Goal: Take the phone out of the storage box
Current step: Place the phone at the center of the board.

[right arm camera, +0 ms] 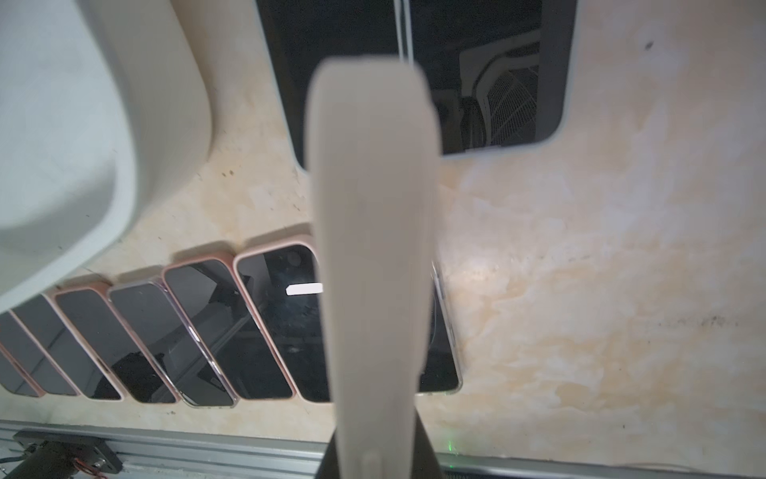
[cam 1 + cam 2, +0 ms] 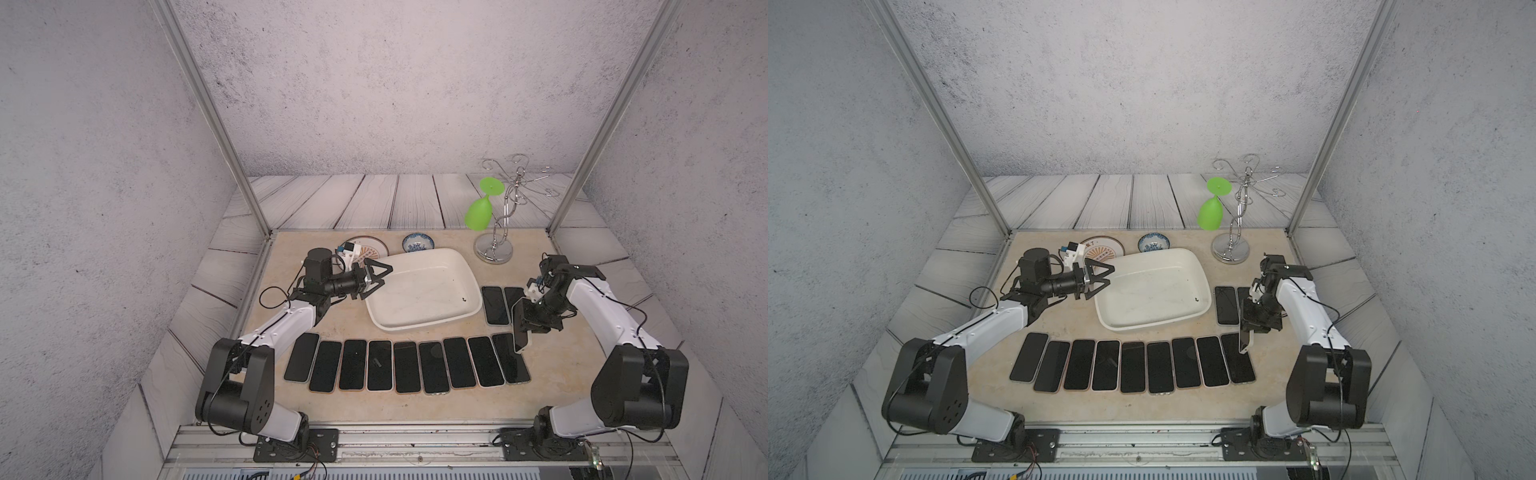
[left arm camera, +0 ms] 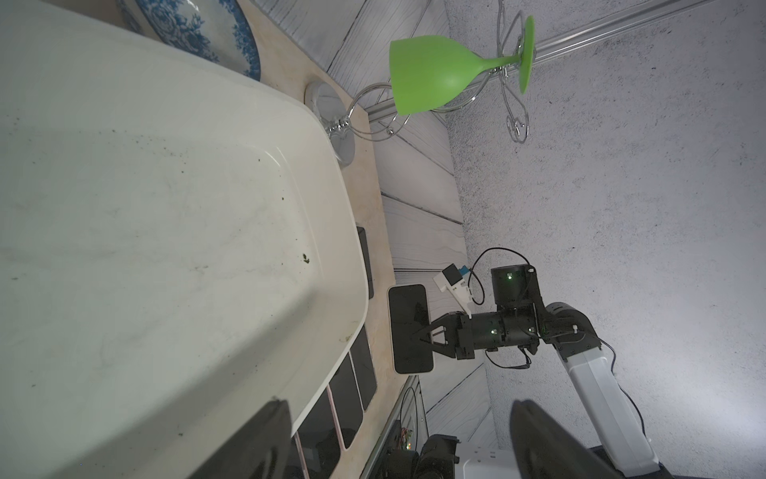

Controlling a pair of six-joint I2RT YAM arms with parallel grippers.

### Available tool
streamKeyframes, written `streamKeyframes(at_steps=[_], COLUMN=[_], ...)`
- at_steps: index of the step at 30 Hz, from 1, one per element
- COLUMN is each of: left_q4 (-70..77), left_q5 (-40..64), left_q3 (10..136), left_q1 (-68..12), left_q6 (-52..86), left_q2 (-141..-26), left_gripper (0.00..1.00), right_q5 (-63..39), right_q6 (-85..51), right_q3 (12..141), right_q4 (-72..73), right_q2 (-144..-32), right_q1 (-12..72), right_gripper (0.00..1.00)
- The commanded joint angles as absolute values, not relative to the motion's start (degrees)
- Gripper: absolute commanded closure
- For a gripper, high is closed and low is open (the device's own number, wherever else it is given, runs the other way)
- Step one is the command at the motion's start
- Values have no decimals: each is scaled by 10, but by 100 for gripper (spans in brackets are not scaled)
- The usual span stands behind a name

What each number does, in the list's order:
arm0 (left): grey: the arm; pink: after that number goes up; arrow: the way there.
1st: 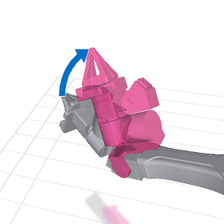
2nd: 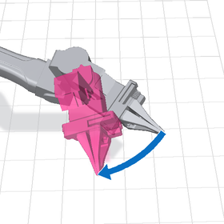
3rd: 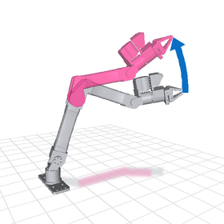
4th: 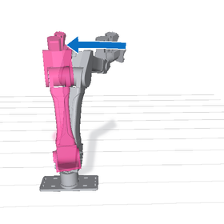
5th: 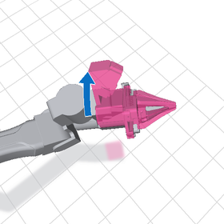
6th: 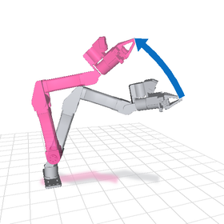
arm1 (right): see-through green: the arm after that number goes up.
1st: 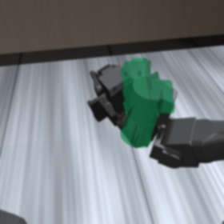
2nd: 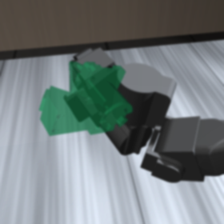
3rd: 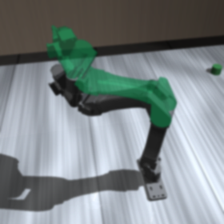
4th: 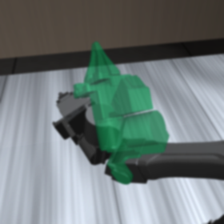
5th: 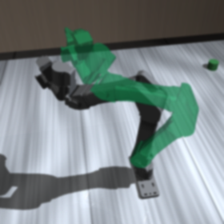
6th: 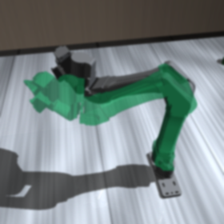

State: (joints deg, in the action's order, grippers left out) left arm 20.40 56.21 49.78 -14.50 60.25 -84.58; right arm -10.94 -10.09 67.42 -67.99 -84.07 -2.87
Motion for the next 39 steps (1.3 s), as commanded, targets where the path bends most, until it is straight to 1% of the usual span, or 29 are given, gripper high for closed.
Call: streamKeyframes(at_steps=[1,5,10,12,14,16,24,29,30,32,34,36,37,39], left_q4=[235,235,243,255,264,269,276,276,278,288,290,286,282,277], left_q5=[576,570,567,566,566,566,568,566,567,569,569,569,569,569], left_q3=[484,471,459,452,447,443,435,432,432,430,428,429,430,431], left_q1=[-152,-164,-174,-174,-176,-178,-179,-179,-179,-179,-179,-179,-179,-179], left_q6=[627,628,637,647,654,657,663,663,665,671,672,667,664,662], left_q2=[-845,-835,-831,-830,-829,-829,-828,-838,-842,-849,-851,-850,-851,-850], left_gripper=[12,12,12,12,12,13,13,13,14,14,14,14,14,14], right_q5=[-77,-69,23,30,68,73,55,53,55,61,78,91,97,97], right_q6=[-142,-191,-222,-225,-238,-238,-239,-241,-242,-246,-256,-263,-267,-267], right_q3=[672,628,601,599,599,604,587,579,579,579,581,582,583,583], right_q4=[-712,-699,-730,-726,-733,-737,-707,-690,-691,-693,-698,-702,-704,-703], right_q2=[-810,-779,-746,-739,-750,-769,-855,-866,-868,-872,-876,-880,-881,-883], right_q1=[-22,-3,3,3,3,3,2,2,2,1,0,-6,-11,-19], right_gripper=[100,100,100,100,100,100,100,99,98,92,90,82,81,75])
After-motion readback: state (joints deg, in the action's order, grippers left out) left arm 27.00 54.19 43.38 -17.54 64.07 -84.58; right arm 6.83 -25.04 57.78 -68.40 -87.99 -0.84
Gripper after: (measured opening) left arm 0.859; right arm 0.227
